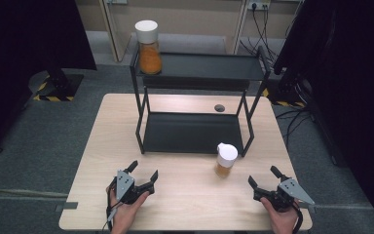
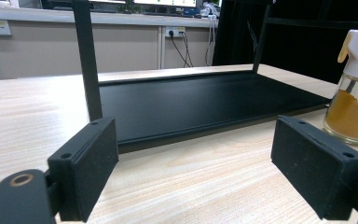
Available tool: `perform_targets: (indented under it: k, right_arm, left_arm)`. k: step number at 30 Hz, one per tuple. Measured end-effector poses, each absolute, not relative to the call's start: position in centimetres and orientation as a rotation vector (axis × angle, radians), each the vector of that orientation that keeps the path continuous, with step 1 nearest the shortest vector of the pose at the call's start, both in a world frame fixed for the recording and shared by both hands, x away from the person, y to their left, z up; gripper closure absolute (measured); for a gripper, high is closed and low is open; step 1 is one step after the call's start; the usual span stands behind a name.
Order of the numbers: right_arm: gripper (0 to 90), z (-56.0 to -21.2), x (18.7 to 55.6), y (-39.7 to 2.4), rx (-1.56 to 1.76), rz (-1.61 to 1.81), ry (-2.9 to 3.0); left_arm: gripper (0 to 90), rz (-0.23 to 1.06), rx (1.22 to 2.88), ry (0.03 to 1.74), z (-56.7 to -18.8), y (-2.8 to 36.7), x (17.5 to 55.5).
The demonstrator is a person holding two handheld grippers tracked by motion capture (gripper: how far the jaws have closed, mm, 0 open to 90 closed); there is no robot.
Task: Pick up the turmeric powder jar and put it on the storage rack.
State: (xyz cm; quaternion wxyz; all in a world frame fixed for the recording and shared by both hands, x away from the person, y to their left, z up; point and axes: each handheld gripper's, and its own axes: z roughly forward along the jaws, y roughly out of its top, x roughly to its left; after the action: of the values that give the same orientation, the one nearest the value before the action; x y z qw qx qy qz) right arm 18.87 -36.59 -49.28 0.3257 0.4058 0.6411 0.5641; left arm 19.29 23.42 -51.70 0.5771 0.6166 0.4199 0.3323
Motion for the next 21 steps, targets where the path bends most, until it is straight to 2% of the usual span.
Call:
perform_targets:
  k: [11, 21]
  right_arm:
    - [5.4, -47.5, 21.6, -33.5, 0.976, 1.496, 1.793]
    - [11.9, -46.5, 24.9, -30.7, 0.909, 1.466, 1.872]
  left_arm:
    - [14.6, 0.773, 1.445, 0.982, -51.7, 23.5, 19.3]
    - [14.6, 0.764, 1.436, 0.989, -51.7, 23.6, 19.4]
